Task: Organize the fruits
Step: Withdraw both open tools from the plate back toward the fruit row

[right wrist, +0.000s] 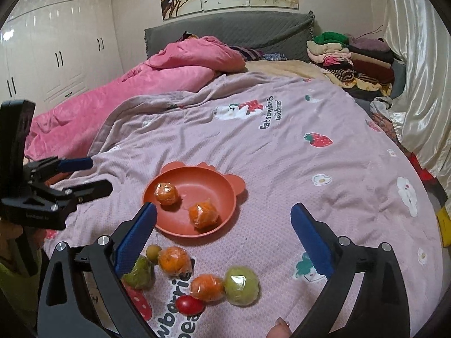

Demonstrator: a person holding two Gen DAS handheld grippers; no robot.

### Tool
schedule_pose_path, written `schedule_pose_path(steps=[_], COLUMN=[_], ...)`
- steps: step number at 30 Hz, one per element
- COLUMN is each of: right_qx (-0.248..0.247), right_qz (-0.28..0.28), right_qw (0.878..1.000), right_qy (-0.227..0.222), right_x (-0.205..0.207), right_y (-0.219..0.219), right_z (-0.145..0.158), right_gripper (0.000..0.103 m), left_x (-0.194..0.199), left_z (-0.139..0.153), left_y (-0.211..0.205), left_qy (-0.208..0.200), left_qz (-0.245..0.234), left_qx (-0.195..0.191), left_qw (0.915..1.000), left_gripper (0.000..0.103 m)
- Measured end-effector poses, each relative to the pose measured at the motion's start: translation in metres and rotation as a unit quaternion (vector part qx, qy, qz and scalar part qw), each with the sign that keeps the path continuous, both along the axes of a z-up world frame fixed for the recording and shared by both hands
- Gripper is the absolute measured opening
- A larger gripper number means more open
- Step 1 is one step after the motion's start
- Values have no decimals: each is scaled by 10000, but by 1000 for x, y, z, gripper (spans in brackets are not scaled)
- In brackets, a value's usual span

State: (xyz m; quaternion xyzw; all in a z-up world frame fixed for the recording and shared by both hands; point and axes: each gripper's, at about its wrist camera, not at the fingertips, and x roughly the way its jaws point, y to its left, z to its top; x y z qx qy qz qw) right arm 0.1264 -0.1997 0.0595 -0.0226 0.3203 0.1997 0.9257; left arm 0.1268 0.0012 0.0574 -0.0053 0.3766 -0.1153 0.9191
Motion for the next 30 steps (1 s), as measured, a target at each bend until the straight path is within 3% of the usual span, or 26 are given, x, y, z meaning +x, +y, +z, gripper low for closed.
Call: schedule_pose_path(steps=[15, 30], right_qx=[-109, -27], right_qz=[68, 96], right_qw=[9999, 9999], right_qy=[-75, 101], right_x=[-24, -51], right_y=[-16, -32], right_z=[6, -10], right_gripper=[97, 98], left_x=[-36, -67], left_z=[-7, -12], left_y=[-21, -32], left_qy=[159, 334], left_qz=[37, 20], left_qx=[25, 203], left_qw=[9999, 9992], left_gripper=[93, 93])
